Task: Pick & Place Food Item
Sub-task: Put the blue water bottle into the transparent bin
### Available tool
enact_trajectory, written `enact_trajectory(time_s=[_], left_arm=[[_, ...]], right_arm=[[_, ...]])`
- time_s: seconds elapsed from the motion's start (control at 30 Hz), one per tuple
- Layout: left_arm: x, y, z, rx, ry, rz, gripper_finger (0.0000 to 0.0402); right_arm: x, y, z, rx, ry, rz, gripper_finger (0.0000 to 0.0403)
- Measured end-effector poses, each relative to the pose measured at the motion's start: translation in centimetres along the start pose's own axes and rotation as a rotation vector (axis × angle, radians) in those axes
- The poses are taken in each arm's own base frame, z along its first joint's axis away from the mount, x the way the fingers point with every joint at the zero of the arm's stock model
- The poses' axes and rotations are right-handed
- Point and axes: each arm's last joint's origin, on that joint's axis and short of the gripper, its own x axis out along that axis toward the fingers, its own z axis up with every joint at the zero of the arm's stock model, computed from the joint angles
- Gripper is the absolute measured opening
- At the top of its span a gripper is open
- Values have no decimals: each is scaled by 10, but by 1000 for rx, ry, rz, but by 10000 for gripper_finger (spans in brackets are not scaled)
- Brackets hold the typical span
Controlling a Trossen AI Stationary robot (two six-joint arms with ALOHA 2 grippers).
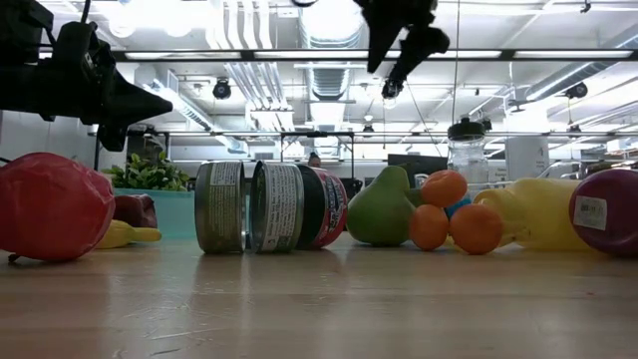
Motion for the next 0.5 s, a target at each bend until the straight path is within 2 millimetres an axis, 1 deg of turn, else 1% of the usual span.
enact_trajectory(time_s=[0.07, 0.17, 0.37, 0.5], left_arm=[[0, 0, 0, 0, 0, 0, 1], [0, 0, 0, 0, 0, 0, 1], [0, 0, 0, 0, 0, 0, 1], [0, 0, 0, 0, 0, 0, 1]], right_arm=[[4, 5, 2, -26, 26, -11, 299], [4, 6, 5, -36, 44, -35, 299], [-7, 7, 7, -46, 15, -42, 299], [-14, 11, -1, -40, -21, -84, 299]])
